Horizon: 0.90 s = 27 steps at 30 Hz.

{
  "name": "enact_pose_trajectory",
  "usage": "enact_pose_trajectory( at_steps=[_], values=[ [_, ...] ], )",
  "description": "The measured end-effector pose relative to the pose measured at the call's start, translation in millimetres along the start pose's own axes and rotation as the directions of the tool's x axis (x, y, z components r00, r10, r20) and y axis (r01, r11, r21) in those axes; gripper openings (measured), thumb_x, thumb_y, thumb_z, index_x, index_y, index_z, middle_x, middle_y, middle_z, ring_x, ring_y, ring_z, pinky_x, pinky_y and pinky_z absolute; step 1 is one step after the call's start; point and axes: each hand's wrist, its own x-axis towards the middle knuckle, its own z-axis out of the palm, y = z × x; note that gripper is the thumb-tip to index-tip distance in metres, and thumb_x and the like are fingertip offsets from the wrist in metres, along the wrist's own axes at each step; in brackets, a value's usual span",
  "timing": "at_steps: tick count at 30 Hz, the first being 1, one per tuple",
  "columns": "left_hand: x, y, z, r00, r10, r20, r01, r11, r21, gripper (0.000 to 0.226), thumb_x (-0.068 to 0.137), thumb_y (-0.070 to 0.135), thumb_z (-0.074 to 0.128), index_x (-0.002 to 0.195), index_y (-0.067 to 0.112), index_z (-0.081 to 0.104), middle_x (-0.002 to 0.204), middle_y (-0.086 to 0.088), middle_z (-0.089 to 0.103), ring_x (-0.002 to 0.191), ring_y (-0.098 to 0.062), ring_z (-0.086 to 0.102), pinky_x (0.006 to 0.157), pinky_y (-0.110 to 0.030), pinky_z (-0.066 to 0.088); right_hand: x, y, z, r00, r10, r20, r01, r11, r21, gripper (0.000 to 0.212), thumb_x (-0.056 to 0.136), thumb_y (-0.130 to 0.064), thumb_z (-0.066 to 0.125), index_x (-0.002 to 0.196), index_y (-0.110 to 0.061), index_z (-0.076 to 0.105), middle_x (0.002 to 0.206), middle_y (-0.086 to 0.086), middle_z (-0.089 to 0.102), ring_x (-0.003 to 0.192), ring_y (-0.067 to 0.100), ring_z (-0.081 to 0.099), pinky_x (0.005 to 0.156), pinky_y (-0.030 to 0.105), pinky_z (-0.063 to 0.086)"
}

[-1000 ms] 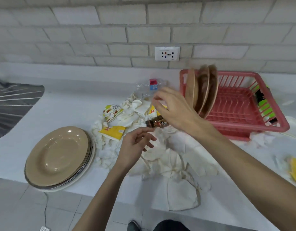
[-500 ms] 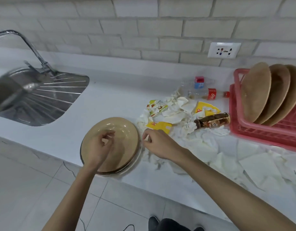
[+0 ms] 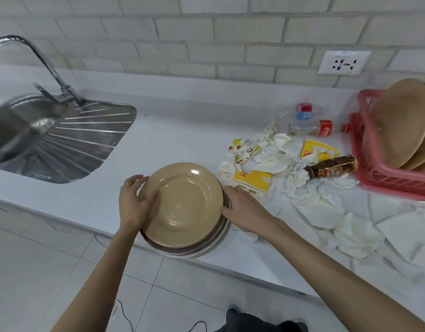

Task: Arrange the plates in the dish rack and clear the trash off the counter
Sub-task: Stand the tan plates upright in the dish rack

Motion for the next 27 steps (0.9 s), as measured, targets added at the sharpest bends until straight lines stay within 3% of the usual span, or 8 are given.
enact_pose_trajectory(
  at_steps=[3, 6, 9, 14, 18, 22, 25, 27],
  values=[
    [3, 14, -5, 0.999, 0.017, -0.05, -0.024, 0.988, -0.153, 0.039, 0.081, 0.022, 0.076, 0.119, 0.026, 0.066, 0.124, 0.012, 0.061, 0.116, -0.011, 0.056, 0.095, -0.029, 0.044, -1, 0, 4, 1.0, 0.006, -0.018, -0.005, 0.999, 0.048, 0.04, 0.089, -0.027, 0.052, 0.128, -0.019, 0.049, 0.112, 0.003, 0.048, 0.105, 0.022, 0.05, 0.092, 0.038, 0.045],
    [5, 31, -8, 0.999, -0.018, -0.048, 0.004, 0.961, -0.277, 0.036, 0.082, 0.016, 0.074, 0.115, 0.03, 0.066, 0.11, 0.013, 0.069, 0.102, -0.006, 0.063, 0.088, -0.025, 0.049, 2, 0, 0, 0.996, 0.001, -0.091, 0.01, 0.992, 0.125, 0.015, 0.084, -0.021, 0.054, 0.099, -0.019, 0.056, 0.097, 0.001, 0.05, 0.093, 0.019, 0.05, 0.081, 0.035, 0.044],
    [9, 47, -6, 0.999, -0.014, -0.039, 0.0, 0.937, -0.349, 0.037, 0.083, 0.013, 0.073, 0.113, 0.033, 0.065, 0.103, 0.01, 0.07, 0.095, -0.005, 0.065, 0.083, -0.024, 0.05, 4, 1, -8, 0.981, 0.037, -0.191, -0.001, 0.983, 0.183, 0.011, 0.082, -0.013, 0.054, 0.088, -0.006, 0.059, 0.088, 0.006, 0.054, 0.09, 0.021, 0.051, 0.085, 0.042, 0.046],
    [10, 79, 11, 0.998, -0.048, -0.033, 0.025, 0.867, -0.498, 0.037, 0.085, 0.011, 0.07, 0.117, 0.028, 0.065, 0.094, 0.007, 0.071, 0.081, -0.001, 0.066, 0.076, -0.023, 0.05, -11, 1, -44, 0.909, 0.078, -0.409, 0.097, 0.915, 0.392, 0.026, 0.082, -0.003, 0.055, 0.1, -0.015, 0.069, 0.099, 0.006, 0.062, 0.087, 0.018, 0.06, 0.08, 0.029, 0.049],
    [1, 111, 43, 0.996, -0.071, 0.057, 0.091, 0.798, -0.596, 0.037, 0.088, 0.011, 0.067, 0.121, 0.027, 0.062, 0.096, 0.007, 0.07, 0.085, -0.005, 0.067, 0.077, -0.025, 0.051, -37, 10, -78, 0.837, 0.104, -0.537, 0.229, 0.824, 0.518, 0.052, 0.084, 0.001, 0.059, 0.105, -0.046, 0.064, 0.097, -0.01, 0.067, 0.08, 0.011, 0.061, 0.076, 0.025, 0.05],
    [-21, 149, 84, 0.997, -0.024, 0.079, 0.066, 0.806, -0.588, 0.035, 0.092, 0.01, 0.062, 0.123, 0.027, 0.056, 0.093, 0.005, 0.063, 0.078, -0.005, 0.06, 0.069, -0.022, 0.046, -68, 25, -103, 0.809, 0.125, -0.575, 0.325, 0.719, 0.614, 0.052, 0.082, -0.012, 0.065, 0.124, -0.043, 0.058, 0.099, 0.004, 0.065, 0.083, 0.016, 0.06, 0.071, 0.027, 0.047],
    [-45, 179, 116, 0.98, 0.037, 0.195, 0.087, 0.802, -0.592, 0.034, 0.092, 0.017, 0.067, 0.122, 0.029, 0.055, 0.096, 0.006, 0.067, 0.074, -0.006, 0.064, 0.065, -0.023, 0.048, -97, 38, -130, 0.787, 0.08, -0.612, 0.316, 0.8, 0.511, 0.066, 0.082, -0.018, 0.066, 0.14, -0.04, 0.045, 0.117, -0.022, 0.062, 0.108, 0.006, 0.06, 0.089, 0.025, 0.049],
    [-60, 199, 136, 0.95, 0.088, 0.298, 0.113, 0.795, -0.596, 0.039, 0.087, 0.025, 0.074, 0.12, 0.031, 0.055, 0.099, 0.006, 0.071, 0.075, -0.004, 0.069, 0.067, -0.028, 0.052, -115, 46, -153, 0.784, 0.076, -0.617, 0.261, 0.86, 0.438, 0.072, 0.085, -0.018, 0.066, 0.147, -0.037, 0.036, 0.124, -0.032, 0.055, 0.11, 0.007, 0.059, 0.096, 0.022, 0.047]
  ],
)
